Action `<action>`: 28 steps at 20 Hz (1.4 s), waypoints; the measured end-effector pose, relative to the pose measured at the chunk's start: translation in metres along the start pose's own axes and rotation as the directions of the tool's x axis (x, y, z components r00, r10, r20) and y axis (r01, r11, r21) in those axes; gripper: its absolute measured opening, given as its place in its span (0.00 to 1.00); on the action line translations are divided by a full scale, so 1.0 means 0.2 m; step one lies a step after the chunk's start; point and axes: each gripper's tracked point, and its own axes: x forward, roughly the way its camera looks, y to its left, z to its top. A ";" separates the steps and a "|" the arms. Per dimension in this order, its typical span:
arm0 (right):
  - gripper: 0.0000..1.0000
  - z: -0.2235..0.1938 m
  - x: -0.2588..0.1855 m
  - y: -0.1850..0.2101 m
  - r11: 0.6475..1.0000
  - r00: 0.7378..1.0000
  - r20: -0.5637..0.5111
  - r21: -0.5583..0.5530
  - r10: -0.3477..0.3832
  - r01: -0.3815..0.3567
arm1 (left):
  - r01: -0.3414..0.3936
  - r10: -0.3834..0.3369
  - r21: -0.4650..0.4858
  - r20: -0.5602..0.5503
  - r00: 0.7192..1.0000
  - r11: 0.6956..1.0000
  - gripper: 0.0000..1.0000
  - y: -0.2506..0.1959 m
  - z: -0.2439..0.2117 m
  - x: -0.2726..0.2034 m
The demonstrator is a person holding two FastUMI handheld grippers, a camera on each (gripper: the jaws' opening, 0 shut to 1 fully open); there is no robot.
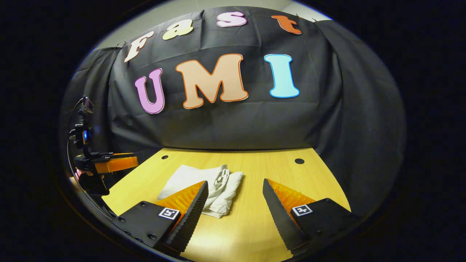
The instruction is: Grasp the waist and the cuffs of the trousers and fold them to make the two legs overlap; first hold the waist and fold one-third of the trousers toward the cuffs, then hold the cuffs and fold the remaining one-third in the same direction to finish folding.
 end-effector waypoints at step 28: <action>0.96 -0.05 -0.23 -0.06 0.975 0.984 0.050 0.153 -0.172 0.162 | 0.015 -0.018 -0.047 -0.071 0.997 0.999 0.88 -0.04 -0.16 -0.03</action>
